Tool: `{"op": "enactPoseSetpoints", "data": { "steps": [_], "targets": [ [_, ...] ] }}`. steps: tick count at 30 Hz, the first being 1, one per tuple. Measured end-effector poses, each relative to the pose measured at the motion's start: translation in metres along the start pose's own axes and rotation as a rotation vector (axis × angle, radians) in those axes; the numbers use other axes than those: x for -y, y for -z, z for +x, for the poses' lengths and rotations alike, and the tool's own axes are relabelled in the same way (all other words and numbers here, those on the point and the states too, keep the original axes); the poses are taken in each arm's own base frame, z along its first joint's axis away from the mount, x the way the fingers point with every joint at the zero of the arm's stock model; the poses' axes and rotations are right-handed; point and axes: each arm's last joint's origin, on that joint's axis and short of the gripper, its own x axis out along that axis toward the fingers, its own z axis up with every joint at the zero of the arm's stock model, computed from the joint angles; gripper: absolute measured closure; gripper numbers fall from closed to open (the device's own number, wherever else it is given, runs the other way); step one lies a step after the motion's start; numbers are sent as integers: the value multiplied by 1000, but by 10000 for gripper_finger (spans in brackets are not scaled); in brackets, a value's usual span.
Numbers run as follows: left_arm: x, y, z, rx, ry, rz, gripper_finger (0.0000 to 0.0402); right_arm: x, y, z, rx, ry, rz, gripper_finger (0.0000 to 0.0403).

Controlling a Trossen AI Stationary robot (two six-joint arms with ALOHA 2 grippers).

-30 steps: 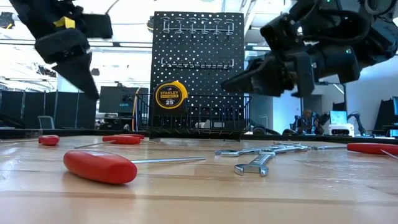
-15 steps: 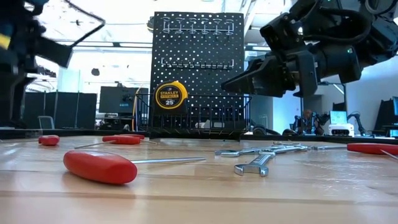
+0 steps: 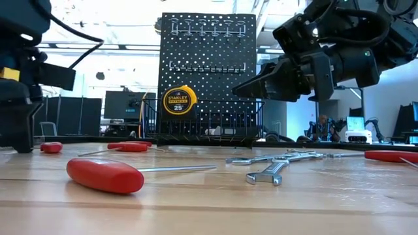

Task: Hang tools onto peg board
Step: Hang the red T-handle Allen wrench into the pegboard

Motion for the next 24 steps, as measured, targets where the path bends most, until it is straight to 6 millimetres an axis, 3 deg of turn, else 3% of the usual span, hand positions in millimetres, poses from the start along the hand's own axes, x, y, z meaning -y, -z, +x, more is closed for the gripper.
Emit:
{"op": "enactPoseSetpoints", "data": {
  "steps": [2,10,18,24],
  "targets": [
    [0,-1,0,33,3,7,392,0,-1,0,2,0,1,227],
    [7,-14,-11,229,135,67,401,-2,-7,2,31,-6,-47,227],
    [22,-40,-42,576,456,174,401,-2,-44,33,-32,-79,-172,218],
    [25,-51,-50,687,631,267,401,13,-85,51,36,-246,-230,160]
  ]
}}
